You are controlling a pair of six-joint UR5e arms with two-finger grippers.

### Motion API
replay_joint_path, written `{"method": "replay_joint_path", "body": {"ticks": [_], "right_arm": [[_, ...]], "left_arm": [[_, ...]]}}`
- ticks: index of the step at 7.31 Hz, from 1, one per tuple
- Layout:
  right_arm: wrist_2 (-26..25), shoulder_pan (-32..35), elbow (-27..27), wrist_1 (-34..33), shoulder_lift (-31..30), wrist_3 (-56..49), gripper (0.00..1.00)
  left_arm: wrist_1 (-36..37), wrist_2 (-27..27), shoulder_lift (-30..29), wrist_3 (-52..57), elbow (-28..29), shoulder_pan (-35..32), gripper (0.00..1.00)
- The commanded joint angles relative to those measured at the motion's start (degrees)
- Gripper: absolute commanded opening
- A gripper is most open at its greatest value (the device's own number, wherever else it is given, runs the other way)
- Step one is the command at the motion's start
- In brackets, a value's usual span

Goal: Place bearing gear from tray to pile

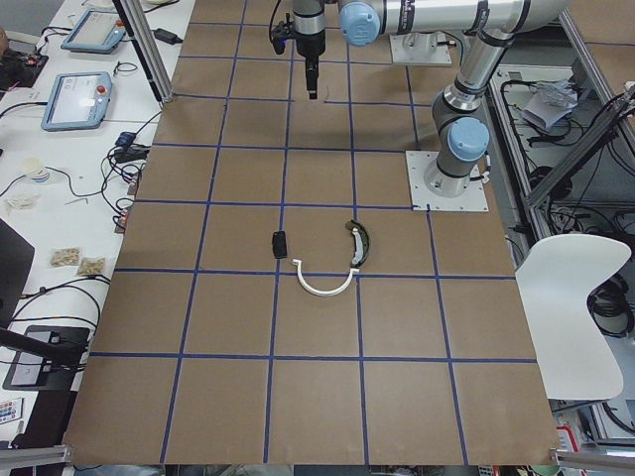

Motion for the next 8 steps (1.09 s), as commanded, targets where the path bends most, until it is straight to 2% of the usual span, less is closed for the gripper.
{"method": "replay_joint_path", "body": {"ticks": [1, 2, 5, 7, 8], "right_arm": [[-2.04, 5.23, 0.00, 9.99, -9.66, 6.47, 0.06], [-2.31, 8.65, -0.35, 15.26, -14.15, 11.82, 0.06], [-2.40, 21.56, -0.61, 23.20, -24.01, 27.01, 0.07], [-2.84, 32.53, -2.70, 24.89, -26.14, 38.44, 0.09], [-3.97, 37.98, -4.90, 28.03, -25.97, 47.81, 0.09]], "left_arm": [[0.09, 0.00, -0.06, -0.03, 0.00, 0.00, 1.00], [0.09, 0.00, 0.02, -0.03, 0.00, 0.00, 1.00], [0.09, 0.00, -0.24, -0.03, 0.00, 0.00, 1.00], [-0.09, 0.00, 0.20, 0.06, -0.08, 0.00, 1.00], [0.09, 0.00, -0.24, 0.06, 0.00, 0.00, 1.00]]}}
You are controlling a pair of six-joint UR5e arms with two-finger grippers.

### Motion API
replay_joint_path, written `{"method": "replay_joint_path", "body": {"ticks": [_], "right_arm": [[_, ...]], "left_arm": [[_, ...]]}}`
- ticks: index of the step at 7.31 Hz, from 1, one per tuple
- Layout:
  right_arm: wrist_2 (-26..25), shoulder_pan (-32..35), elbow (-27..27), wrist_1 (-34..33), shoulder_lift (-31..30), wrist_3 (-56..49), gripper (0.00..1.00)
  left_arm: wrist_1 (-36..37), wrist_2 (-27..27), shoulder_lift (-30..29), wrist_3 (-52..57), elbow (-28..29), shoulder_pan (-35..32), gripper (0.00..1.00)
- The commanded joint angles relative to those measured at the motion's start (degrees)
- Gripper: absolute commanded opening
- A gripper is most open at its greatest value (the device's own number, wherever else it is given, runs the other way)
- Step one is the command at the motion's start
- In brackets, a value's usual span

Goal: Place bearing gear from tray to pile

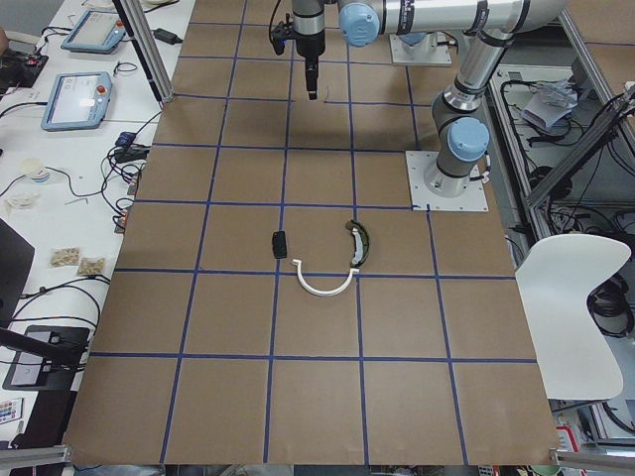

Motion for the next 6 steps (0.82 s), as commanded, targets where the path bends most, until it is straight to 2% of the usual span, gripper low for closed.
{"method": "replay_joint_path", "body": {"ticks": [1, 3, 4, 6], "right_arm": [[-0.62, 12.06, -2.87, 3.67, 0.04, 18.78, 0.09], [3.67, 21.55, -2.87, 2.80, 2.40, 33.28, 0.09], [3.96, 26.47, -2.87, 2.80, 4.07, 42.76, 0.09], [4.22, 35.70, -2.43, -3.84, 8.98, 57.99, 0.09]], "left_arm": [[0.46, 0.00, -0.51, -0.06, 0.06, 0.08, 1.00], [0.12, 0.09, 0.10, 0.03, -0.03, 0.09, 1.00], [0.12, 0.09, -0.07, 0.12, -0.03, 0.09, 1.00], [0.12, 0.18, 0.19, 0.12, 0.06, 0.09, 1.00]]}}
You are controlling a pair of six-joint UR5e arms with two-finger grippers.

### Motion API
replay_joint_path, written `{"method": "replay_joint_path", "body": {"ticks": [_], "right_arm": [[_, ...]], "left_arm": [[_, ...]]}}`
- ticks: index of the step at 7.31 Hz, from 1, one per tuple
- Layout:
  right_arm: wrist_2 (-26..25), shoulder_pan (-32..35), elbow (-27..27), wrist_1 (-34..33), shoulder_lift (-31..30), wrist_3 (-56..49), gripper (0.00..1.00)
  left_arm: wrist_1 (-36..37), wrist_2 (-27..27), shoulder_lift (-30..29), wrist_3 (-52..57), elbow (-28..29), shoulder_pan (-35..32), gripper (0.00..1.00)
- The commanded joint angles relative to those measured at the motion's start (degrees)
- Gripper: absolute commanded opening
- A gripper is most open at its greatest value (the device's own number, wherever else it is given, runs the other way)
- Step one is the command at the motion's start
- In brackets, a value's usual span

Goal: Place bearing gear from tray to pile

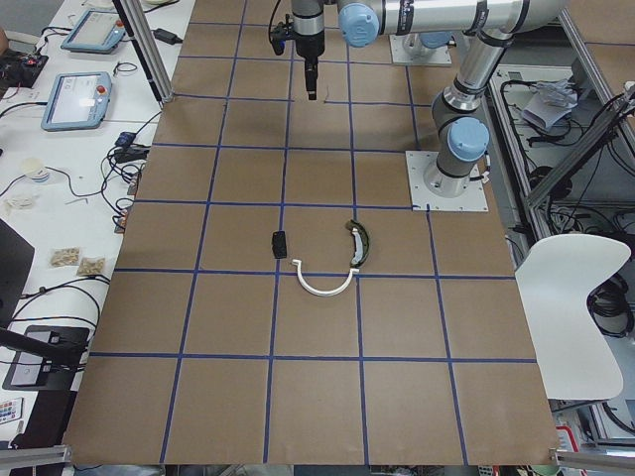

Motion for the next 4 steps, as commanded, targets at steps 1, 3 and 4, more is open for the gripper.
{"method": "replay_joint_path", "body": {"ticks": [1, 3, 4], "right_arm": [[0.94, 10.19, 0.31, -8.71, 6.18, 16.41, 0.08], [1.55, 15.75, 0.31, -14.88, 11.54, 25.30, 0.08], [4.60, 16.90, 0.39, -17.08, 14.09, 26.31, 0.08]], "left_arm": [[-0.09, 0.41, 0.19, 0.02, -0.02, 0.00, 1.00], [-0.01, 0.42, -0.25, 0.02, -0.02, 0.00, 1.00], [-0.01, 0.50, 0.01, 0.02, -0.02, 0.00, 1.00]]}}
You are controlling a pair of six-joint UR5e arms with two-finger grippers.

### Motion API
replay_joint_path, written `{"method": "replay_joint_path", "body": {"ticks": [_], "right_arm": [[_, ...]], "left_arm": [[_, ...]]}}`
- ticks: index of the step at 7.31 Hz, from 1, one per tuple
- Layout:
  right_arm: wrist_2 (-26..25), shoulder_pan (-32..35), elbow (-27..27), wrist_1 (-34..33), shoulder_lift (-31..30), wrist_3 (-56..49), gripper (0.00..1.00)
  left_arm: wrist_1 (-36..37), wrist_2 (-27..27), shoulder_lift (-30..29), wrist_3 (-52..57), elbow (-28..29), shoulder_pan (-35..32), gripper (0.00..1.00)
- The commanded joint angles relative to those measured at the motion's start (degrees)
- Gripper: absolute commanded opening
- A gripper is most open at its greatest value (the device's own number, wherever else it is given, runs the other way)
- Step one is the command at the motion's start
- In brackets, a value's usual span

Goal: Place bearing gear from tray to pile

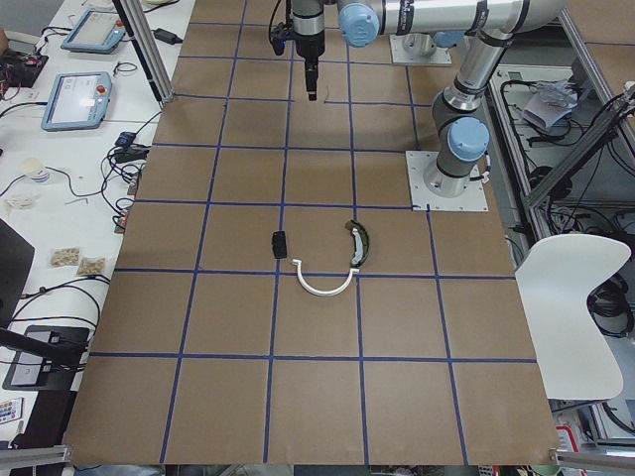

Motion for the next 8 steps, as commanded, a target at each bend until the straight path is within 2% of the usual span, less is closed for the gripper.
{"method": "replay_joint_path", "body": {"ticks": [1, 2, 4, 6, 7, 8], "right_arm": [[4.51, 2.36, 1.04, -3.75, 4.51, 2.91, 0.09], [6.45, 2.36, 3.22, -6.01, 4.79, 2.73, 0.09], [7.79, 2.36, 9.45, -16.80, 5.14, 2.91, 0.15], [7.79, 2.27, 10.36, -18.52, 5.05, 2.82, 0.19], [7.79, 2.27, 10.27, -18.52, 5.05, 3.25, 0.25], [7.79, 2.27, 10.27, -18.60, 4.79, 3.52, 0.40]], "left_arm": [[-0.14, 0.08, 0.29, 0.00, 0.00, 0.00, 1.00], [-0.15, -0.01, 0.20, 0.00, -0.09, 0.00, 1.00], [-0.06, 0.08, 0.11, 0.09, -0.09, 0.00, 1.00], [-0.15, 0.08, 0.29, 0.00, -0.09, 0.00, 1.00], [-0.15, 0.08, 0.20, 0.09, 0.00, 0.00, 1.00], [-0.06, 0.69, 0.11, 0.17, 0.00, 0.00, 1.00]]}}
